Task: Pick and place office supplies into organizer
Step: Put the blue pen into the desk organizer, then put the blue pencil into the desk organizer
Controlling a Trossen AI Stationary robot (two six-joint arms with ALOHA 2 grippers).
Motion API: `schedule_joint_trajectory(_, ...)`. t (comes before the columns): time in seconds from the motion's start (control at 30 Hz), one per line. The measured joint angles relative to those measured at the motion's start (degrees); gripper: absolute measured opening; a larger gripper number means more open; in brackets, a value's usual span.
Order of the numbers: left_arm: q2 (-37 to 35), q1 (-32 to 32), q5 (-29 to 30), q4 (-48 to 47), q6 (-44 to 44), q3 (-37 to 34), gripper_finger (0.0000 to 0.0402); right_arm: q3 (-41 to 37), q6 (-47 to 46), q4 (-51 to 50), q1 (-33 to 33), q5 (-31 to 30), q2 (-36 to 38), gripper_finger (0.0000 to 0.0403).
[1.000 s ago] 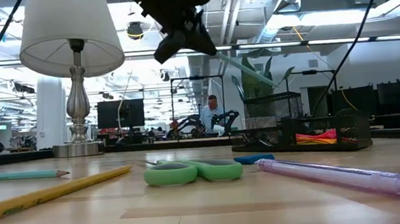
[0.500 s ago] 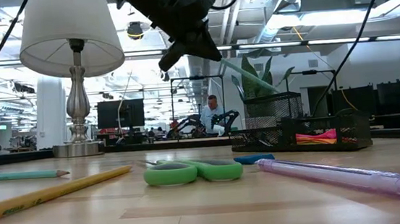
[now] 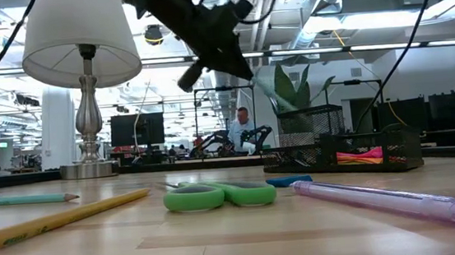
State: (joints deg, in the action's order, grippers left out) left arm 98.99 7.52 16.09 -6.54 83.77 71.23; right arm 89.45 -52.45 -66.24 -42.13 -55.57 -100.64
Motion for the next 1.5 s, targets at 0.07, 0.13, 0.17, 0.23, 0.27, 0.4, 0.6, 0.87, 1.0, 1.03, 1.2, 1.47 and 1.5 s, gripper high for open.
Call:
schedule_joint_trajectory(0.07,1.9,0.07,1.34,3.25,1.32,0.07,0.0,0.02,0.03,-0.15,0.28,0.02,0.0,0.0114)
schedule_joint_trajectory(0.13,3.63,0.14,2.06,6.87,1.38,-0.05,0.0,0.04,0.28,-0.13,0.28,0.03,0.02,0.0114)
schedule_joint_trajectory(0.17,4.55,0.14,2.16,8.7,1.58,0.03,0.0,0.04,0.41,-0.14,0.28,0.02,0.02,0.0114)
schedule_joint_trajectory(0.23,5.9,0.06,2.61,10.74,2.44,0.1,0.0,0.04,0.45,-0.11,0.28,0.07,0.02,0.0114)
schedule_joint_trajectory(0.27,6.76,-0.16,3.35,11.4,2.53,0.07,0.0,0.04,0.45,-0.18,0.28,0.06,0.02,0.0114)
schedule_joint_trajectory(0.4,9.37,-1.18,5.69,14.2,3.15,0.12,0.0,0.04,0.46,-0.18,0.28,0.17,0.02,0.0114)
schedule_joint_trajectory(0.6,9.96,-2.71,7.3,13.89,8.71,0.38,0.0,0.04,0.46,-0.48,0.28,0.17,0.02,0.0114)
schedule_joint_trajectory(0.87,9.78,-2.9,9.47,16.21,7.43,0.38,0.0002,0.04,0.42,0.09,0.39,0.04,0.02,0.0114)
schedule_joint_trajectory(1.0,9.78,-2.88,5.55,16.61,4.09,0.38,0.0032,0.04,0.42,1.94,0.72,0.06,0.02,0.0114)
schedule_joint_trajectory(1.03,9.78,-2.88,4.76,16.56,3.55,0.38,0.0043,0.04,0.41,2.35,0.88,0.05,0.02,0.0114)
schedule_joint_trajectory(1.2,9.78,-2.88,4.05,16.61,3.29,0.38,0.0096,0.04,-0.04,2.62,1.59,0.2,0.02,0.0114)
schedule_joint_trajectory(1.47,9.78,-5.63,21.68,19.98,0.71,0.38,0.014,0.04,-0.15,2.64,2.25,0.2,0.02,0.0114)
schedule_joint_trajectory(1.5,9.78,-6.45,27.76,21.03,1.83,0.38,0.0141,0.04,-0.5,2.66,2.25,0.22,0.02,0.0114)
